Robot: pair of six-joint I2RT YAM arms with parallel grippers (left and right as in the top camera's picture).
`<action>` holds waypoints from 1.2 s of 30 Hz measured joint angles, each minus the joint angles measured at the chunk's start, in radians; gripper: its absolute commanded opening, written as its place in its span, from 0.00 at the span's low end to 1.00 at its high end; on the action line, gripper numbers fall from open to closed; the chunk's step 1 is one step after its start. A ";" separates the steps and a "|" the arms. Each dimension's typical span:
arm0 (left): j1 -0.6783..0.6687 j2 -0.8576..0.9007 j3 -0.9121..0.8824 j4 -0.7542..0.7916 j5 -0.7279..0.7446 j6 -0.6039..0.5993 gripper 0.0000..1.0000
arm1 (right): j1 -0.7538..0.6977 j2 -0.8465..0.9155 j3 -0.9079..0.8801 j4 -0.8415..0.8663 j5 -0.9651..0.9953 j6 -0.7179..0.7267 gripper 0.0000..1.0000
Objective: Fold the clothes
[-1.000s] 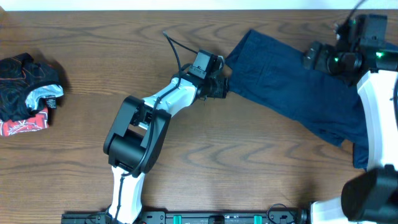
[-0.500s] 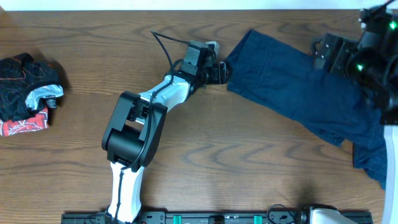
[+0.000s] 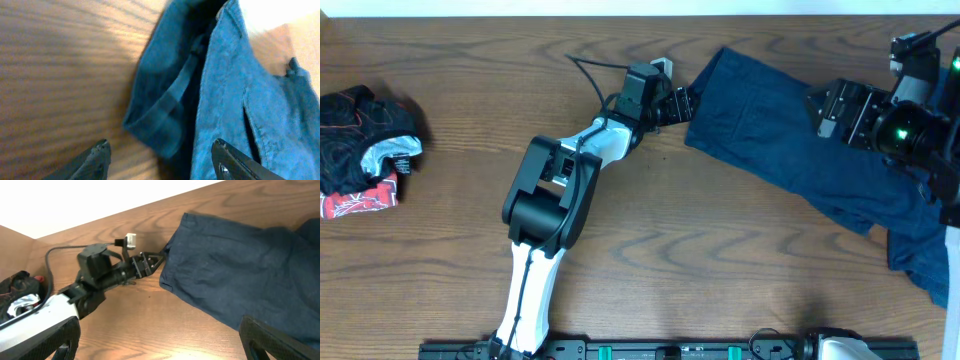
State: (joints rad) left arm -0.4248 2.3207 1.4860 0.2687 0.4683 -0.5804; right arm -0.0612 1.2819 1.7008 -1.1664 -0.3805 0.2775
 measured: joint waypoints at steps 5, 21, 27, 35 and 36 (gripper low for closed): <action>0.000 0.036 0.051 0.001 0.020 -0.024 0.67 | 0.000 -0.026 0.000 -0.016 -0.008 0.000 0.99; -0.001 0.067 0.060 0.054 -0.030 -0.047 0.35 | 0.000 -0.034 0.000 -0.063 -0.065 -0.001 0.99; -0.001 0.092 0.062 0.081 -0.057 -0.058 0.06 | 0.000 -0.053 0.000 -0.102 -0.084 -0.003 0.99; 0.010 0.095 0.078 0.029 -0.011 -0.064 0.06 | 0.000 -0.087 0.000 -0.122 -0.076 -0.019 0.99; 0.013 0.092 0.084 -0.008 -0.003 -0.067 0.06 | 0.000 -0.087 0.000 -0.126 -0.070 -0.020 0.99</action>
State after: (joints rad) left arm -0.4118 2.4123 1.5700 0.2607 0.4652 -0.6476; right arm -0.0612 1.1950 1.7008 -1.2919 -0.4507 0.2577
